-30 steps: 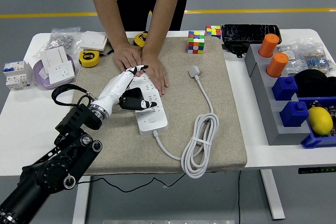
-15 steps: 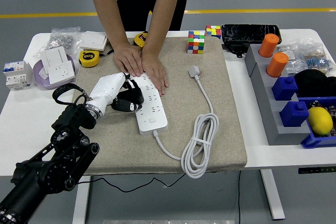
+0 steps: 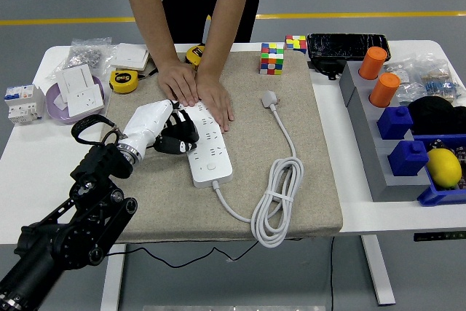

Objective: Pick up the plug,place it near the board,insert it into the board,press the button

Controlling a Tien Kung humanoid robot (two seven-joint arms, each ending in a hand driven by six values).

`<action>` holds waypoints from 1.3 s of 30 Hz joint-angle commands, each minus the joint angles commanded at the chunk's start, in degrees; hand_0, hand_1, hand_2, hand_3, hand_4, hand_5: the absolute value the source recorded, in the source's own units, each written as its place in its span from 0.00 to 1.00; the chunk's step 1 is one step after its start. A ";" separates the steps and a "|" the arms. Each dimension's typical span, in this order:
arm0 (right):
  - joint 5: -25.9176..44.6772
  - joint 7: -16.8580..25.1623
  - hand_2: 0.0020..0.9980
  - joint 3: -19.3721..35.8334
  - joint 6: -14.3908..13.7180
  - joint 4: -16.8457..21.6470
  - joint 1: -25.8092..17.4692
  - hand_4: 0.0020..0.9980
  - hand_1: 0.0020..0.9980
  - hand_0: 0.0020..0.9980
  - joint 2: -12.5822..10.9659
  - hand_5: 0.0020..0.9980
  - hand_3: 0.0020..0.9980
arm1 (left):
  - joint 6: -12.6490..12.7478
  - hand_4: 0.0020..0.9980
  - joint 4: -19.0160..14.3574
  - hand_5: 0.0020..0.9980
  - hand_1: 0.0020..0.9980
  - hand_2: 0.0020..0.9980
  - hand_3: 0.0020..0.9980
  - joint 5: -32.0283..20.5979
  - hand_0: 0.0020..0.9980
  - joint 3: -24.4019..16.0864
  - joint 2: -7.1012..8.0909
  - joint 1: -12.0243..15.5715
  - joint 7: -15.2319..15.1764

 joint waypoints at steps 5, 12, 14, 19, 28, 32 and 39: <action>0.13 0.03 0.71 -0.14 -0.02 0.00 0.05 1.00 0.70 0.80 -0.03 0.99 0.75 | -0.02 0.64 -1.48 0.04 0.36 0.37 0.45 0.00 0.39 -0.54 0.29 0.09 -0.18; 0.03 -0.03 0.71 0.07 -0.02 0.00 0.02 1.00 0.70 0.80 0.09 0.99 0.75 | -0.23 0.62 -4.01 0.05 0.36 0.37 0.45 0.00 0.39 -3.83 0.80 0.28 -0.52; 0.04 -0.03 0.71 0.12 -0.02 0.00 0.03 1.00 0.70 0.80 0.11 0.99 0.75 | -0.28 0.62 -3.78 0.05 0.36 0.37 0.45 0.00 0.39 -5.44 1.10 0.31 -0.52; 0.01 -0.05 0.71 0.30 -0.04 0.00 0.10 1.00 0.70 0.80 0.12 0.99 0.75 | -0.51 0.62 -1.41 0.05 0.36 0.37 0.45 0.00 0.39 -8.19 2.11 0.26 -0.52; -0.01 0.03 0.71 0.55 0.00 0.00 0.24 1.00 0.70 0.80 0.22 0.99 0.75 | -2.06 0.71 0.28 0.09 0.40 0.39 0.46 0.00 0.41 -8.46 2.98 1.81 -0.64; 0.10 0.05 0.71 0.49 -0.03 0.00 0.27 1.00 0.70 0.80 0.21 0.99 0.75 | -4.75 0.71 -0.68 0.09 0.40 0.39 0.46 0.00 0.41 -7.68 3.26 2.16 -0.92; -0.09 0.00 0.71 0.63 0.00 0.00 0.22 1.00 0.70 0.80 0.21 0.99 0.75 | -10.40 1.00 -1.74 1.00 1.00 0.98 0.95 -3.20 1.00 -7.27 3.48 2.55 -0.64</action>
